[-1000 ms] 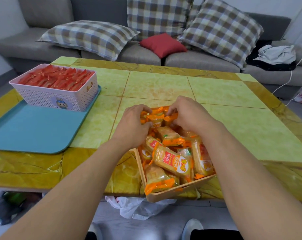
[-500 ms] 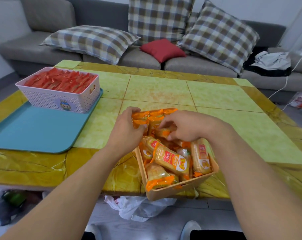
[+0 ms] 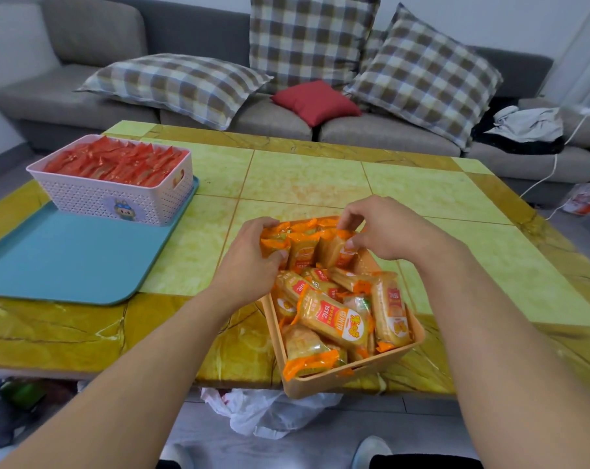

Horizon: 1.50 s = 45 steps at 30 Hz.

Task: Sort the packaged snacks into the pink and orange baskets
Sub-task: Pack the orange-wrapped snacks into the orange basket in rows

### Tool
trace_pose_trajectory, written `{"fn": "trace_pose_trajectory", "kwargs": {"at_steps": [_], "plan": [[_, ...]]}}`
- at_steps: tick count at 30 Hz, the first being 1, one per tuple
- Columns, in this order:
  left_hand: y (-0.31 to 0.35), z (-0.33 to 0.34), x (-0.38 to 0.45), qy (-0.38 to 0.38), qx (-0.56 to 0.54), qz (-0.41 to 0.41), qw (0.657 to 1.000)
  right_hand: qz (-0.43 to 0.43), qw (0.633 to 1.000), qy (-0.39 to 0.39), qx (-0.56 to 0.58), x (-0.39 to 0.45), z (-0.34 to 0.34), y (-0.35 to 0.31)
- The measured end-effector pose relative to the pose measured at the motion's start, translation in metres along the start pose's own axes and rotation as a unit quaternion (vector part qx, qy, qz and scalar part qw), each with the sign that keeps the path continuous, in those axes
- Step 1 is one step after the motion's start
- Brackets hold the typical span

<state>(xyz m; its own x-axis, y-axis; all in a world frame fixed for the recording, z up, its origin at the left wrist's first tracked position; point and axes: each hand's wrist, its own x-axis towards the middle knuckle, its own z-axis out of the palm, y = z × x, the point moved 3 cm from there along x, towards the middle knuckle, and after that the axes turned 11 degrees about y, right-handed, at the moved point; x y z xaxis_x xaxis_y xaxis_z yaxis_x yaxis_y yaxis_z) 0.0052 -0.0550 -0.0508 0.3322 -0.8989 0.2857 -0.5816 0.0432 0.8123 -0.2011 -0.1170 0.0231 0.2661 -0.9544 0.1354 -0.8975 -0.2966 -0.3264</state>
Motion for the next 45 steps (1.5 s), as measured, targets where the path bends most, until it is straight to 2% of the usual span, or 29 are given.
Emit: {"fn": "trace_pose_trajectory", "kwargs": {"at_steps": [4, 12, 14, 18, 22, 27, 30, 34, 40, 45], "plan": [[-0.001, 0.001, -0.001, 0.002, -0.002, 0.001, 1.000, 0.025, 0.997, 0.073, -0.024, 0.003, 0.006, 0.000], [-0.001, 0.001, 0.000, 0.006, 0.008, 0.004, 1.000, -0.006, 0.993, 0.110, -0.044, -0.006, 0.001, -0.016], [-0.001, 0.001, 0.000, 0.008, 0.010, 0.007, 1.000, -0.034, 0.996, 0.080, -0.021, -0.013, -0.002, -0.031], [0.000, -0.002, 0.000, 0.010, 0.016, 0.015, 1.000, -0.104, 0.990, -0.087, -0.031, -0.029, 0.026, -0.063], [-0.002, -0.010, 0.008, 0.017, 0.005, 0.007, 1.000, -0.105, 0.977, -0.175, -0.068, -0.029, 0.060, -0.071], [-0.002, -0.010, 0.012, 0.032, 0.007, -0.006, 0.999, -0.068, 0.968, -0.228, -0.077, -0.031, 0.068, -0.075], [-0.002, -0.010, 0.012, 0.038, 0.007, -0.009, 0.999, -0.081, 0.957, -0.252, -0.118, -0.033, 0.069, -0.076], [-0.003, -0.012, 0.013, 0.034, -0.005, -0.018, 0.999, -0.079, 0.958, -0.243, -0.130, -0.030, 0.073, -0.076], [-0.003, -0.013, 0.014, 0.012, -0.001, -0.019, 1.000, -0.052, 0.959, -0.267, -0.079, -0.033, 0.080, -0.077], [0.000, -0.012, 0.013, 0.021, 0.024, -0.015, 0.999, -0.067, 0.954, -0.267, -0.116, -0.038, 0.073, -0.086]]}}
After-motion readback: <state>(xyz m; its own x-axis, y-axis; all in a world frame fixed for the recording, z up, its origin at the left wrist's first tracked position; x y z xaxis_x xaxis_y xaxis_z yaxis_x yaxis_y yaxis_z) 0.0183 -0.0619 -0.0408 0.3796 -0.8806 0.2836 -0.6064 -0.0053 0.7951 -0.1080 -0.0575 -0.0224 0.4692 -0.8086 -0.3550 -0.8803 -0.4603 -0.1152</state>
